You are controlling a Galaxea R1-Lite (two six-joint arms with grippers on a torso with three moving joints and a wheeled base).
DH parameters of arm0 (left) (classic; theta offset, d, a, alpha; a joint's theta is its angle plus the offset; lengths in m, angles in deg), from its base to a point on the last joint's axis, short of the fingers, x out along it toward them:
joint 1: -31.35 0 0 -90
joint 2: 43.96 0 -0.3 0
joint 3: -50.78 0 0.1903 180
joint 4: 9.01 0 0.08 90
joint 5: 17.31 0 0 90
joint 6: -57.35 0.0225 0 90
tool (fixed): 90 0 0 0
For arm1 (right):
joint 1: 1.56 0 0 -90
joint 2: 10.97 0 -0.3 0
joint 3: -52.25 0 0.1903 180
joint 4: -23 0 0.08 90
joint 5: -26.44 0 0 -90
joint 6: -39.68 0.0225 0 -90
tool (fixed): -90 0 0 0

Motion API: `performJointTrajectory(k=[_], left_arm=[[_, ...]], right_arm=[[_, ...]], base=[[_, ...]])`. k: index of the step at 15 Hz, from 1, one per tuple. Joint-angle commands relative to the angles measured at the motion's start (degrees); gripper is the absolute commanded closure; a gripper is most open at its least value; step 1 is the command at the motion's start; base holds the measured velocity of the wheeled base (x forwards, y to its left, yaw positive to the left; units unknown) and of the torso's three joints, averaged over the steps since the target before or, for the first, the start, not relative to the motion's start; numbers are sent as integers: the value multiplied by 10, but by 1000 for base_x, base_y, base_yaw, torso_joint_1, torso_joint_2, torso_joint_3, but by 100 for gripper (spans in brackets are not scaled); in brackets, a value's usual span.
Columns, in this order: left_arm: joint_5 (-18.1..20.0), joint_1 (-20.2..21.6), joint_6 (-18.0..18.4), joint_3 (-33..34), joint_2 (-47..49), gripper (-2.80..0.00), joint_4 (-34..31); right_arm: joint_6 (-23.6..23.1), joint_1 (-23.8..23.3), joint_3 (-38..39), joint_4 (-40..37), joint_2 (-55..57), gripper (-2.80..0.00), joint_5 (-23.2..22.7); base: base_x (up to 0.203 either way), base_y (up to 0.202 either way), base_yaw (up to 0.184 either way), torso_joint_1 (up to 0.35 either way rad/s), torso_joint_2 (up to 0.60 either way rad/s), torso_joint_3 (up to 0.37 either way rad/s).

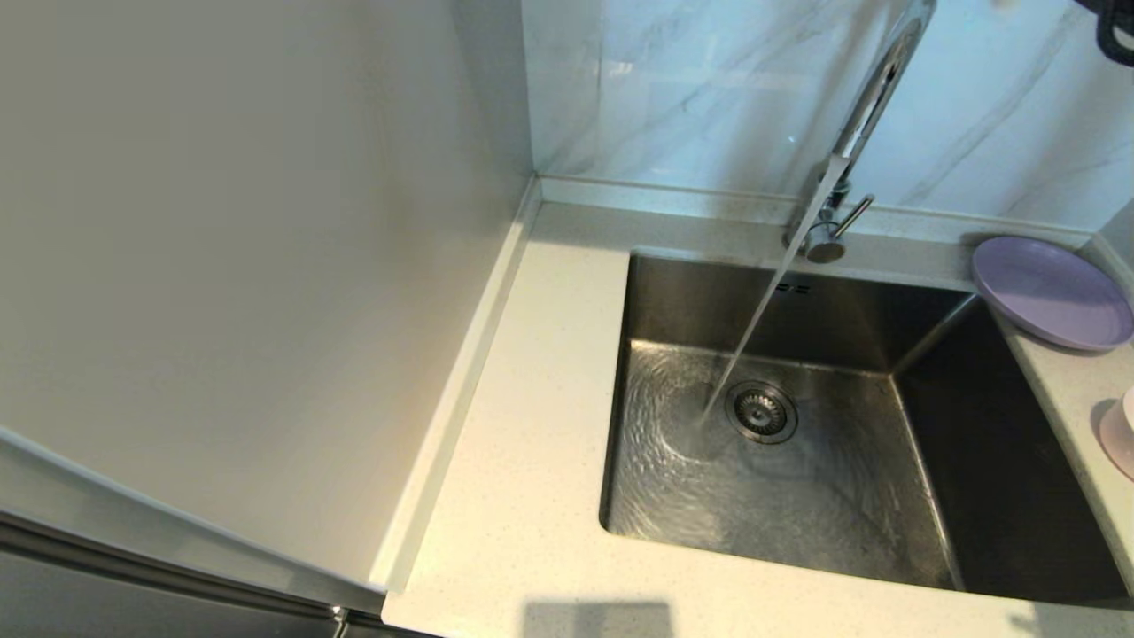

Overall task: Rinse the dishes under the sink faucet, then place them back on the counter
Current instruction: Pick up the bowl

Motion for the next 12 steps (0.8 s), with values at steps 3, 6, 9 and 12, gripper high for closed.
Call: performJointTrajectory(k=[3,6,9,12], left_arm=[[0,0,0,0,0,0,0],[0,0,0,0,0,0,0],[0,0,0,0,0,0,0],[0,0,0,0,0,0,0]], right_arm=[[1,-151,28,-69,-11,0,-29],[18,-188,82,-111,-12,0,-130],[96,-241,101,-113,-12,0,-215],[178,-321,99,-225,3,0,-278]], base=[[0,0,0,0,0,0],[0,0,0,0,0,0],[0,0,0,0,0,0],[0,0,0,0,0,0]])
